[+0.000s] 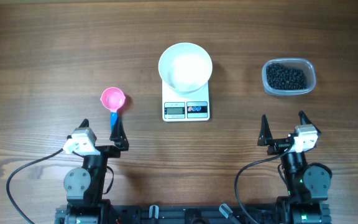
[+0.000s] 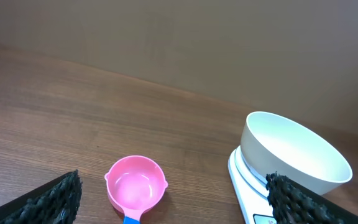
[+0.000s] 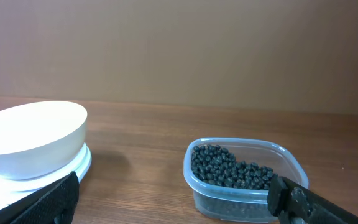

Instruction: Scoop item into bowl and weigh 150g on scale

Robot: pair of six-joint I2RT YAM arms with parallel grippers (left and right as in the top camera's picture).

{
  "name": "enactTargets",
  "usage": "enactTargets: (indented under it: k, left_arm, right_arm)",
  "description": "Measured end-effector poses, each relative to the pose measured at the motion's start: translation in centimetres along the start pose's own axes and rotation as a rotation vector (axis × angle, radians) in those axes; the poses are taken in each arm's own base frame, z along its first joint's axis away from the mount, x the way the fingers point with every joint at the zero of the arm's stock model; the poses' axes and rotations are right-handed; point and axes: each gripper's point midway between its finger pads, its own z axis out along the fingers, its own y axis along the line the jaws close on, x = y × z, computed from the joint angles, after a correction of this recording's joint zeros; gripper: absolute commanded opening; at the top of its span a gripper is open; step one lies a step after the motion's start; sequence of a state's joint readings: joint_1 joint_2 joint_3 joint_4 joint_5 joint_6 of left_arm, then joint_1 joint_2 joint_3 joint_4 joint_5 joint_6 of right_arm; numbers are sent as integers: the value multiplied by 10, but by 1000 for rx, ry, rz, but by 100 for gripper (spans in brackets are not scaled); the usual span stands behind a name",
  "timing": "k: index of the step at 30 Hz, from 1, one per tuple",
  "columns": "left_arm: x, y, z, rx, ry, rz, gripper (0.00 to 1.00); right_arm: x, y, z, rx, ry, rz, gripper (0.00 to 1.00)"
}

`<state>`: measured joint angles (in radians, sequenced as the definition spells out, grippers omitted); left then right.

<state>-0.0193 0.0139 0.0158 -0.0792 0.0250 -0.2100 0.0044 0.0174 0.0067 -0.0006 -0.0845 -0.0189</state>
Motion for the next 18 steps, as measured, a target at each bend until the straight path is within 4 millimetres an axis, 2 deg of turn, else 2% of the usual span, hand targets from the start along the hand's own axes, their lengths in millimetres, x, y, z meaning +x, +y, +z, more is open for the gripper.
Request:
enactTargets:
  k: [18]
  left_arm:
    - [0, 0, 0, 0, 0, 0, 100]
  right_arm:
    - [0, 0, 0, 0, 0, 0, 100]
